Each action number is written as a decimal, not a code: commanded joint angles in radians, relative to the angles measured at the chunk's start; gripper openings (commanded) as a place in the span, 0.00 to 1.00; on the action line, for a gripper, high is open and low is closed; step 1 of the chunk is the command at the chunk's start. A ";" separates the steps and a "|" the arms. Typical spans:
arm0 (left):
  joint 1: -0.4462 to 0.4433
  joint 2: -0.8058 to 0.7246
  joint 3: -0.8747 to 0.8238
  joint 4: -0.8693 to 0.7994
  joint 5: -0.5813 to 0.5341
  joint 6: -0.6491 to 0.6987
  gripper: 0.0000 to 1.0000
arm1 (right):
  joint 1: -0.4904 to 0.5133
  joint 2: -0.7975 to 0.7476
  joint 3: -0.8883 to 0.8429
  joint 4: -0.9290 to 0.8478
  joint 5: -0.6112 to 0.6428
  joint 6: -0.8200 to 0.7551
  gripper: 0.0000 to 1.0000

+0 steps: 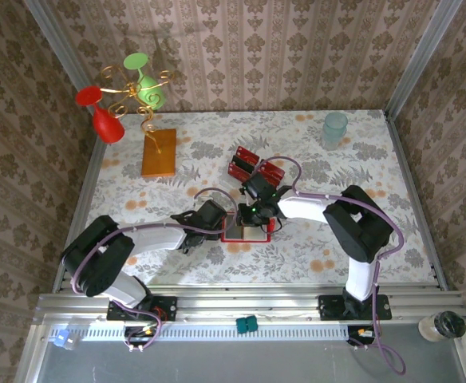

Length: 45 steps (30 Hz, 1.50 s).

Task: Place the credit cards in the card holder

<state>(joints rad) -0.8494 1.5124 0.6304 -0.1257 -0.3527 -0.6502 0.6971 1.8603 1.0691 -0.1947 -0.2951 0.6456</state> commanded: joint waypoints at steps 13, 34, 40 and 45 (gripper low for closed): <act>-0.002 0.044 0.011 0.023 0.038 0.012 0.68 | 0.005 -0.117 -0.007 -0.091 0.072 -0.032 0.12; -0.005 0.051 0.014 0.026 0.036 0.015 0.68 | 0.030 -0.018 -0.032 -0.053 0.070 -0.022 0.10; -0.007 0.051 0.015 0.029 0.038 0.014 0.68 | 0.040 -0.007 -0.022 -0.048 0.058 -0.016 0.09; -0.010 0.050 0.019 0.024 0.037 0.008 0.68 | 0.040 -0.053 -0.005 -0.062 0.050 -0.019 0.10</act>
<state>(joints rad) -0.8513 1.5234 0.6403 -0.1230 -0.3534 -0.6502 0.7254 1.8328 1.0500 -0.2398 -0.2394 0.6270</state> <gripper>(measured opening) 0.678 0.096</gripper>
